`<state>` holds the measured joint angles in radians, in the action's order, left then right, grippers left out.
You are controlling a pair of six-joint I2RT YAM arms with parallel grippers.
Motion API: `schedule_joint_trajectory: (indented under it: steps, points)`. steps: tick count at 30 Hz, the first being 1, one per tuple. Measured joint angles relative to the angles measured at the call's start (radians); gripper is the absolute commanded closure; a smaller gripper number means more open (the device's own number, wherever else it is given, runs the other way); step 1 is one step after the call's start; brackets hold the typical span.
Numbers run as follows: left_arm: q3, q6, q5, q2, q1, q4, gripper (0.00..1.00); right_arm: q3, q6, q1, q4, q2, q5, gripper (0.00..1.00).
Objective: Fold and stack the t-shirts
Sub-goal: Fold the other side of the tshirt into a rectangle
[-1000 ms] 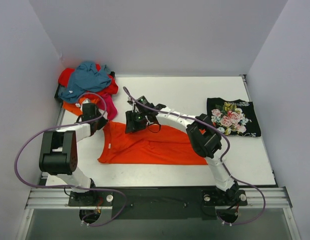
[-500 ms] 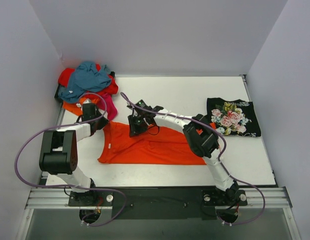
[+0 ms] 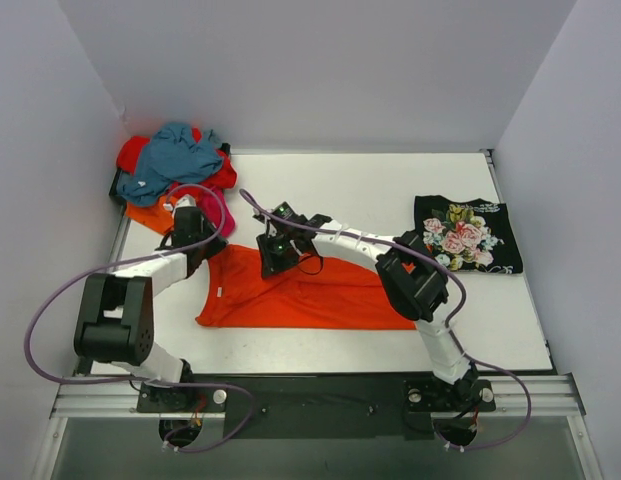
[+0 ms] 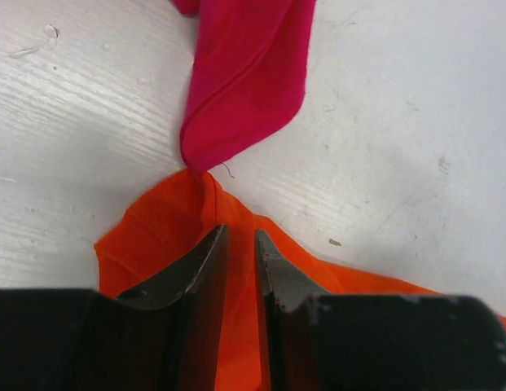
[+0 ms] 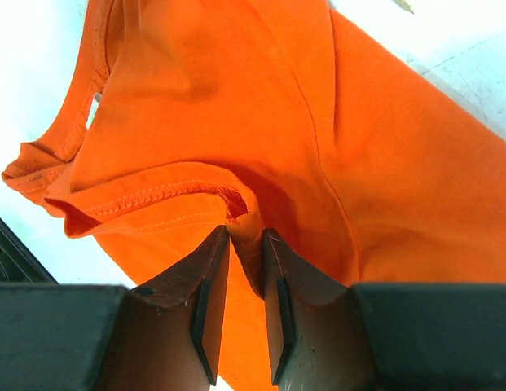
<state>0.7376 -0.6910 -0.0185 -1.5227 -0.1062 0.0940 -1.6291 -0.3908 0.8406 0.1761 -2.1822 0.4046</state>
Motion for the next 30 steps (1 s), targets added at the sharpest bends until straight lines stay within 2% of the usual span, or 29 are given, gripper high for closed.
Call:
schedule_joint_trajectory:
  steps: [4,7,11,14,17,24,30]
  points:
    - [0.04,0.0,0.002,-0.084,0.005,-0.006,0.71,0.041,0.0,0.0,-0.001,0.036,0.002,0.86]
    - [0.068,-0.003,0.013,-0.139,0.01,-0.012,0.71,0.093,-0.002,0.0,-0.01,0.069,0.004,0.86]
    - [0.09,-0.004,0.028,-0.175,0.019,-0.023,0.71,0.194,-0.01,0.0,-0.031,0.129,0.006,0.77]
    - [0.097,-0.005,0.033,-0.185,0.026,-0.024,0.71,0.288,-0.019,0.0,-0.052,0.182,0.011,0.6]
    - [0.1,-0.004,0.035,-0.187,0.03,-0.024,0.71,0.38,-0.028,0.0,-0.061,0.246,0.012,0.53]
    - [0.1,0.001,0.035,-0.17,0.032,-0.04,0.69,0.518,-0.039,-0.036,-0.079,0.44,0.036,0.47]
    - [0.1,0.007,-0.016,-0.011,0.021,-0.094,0.67,0.612,-0.097,-0.174,-0.182,0.581,0.082,0.47]
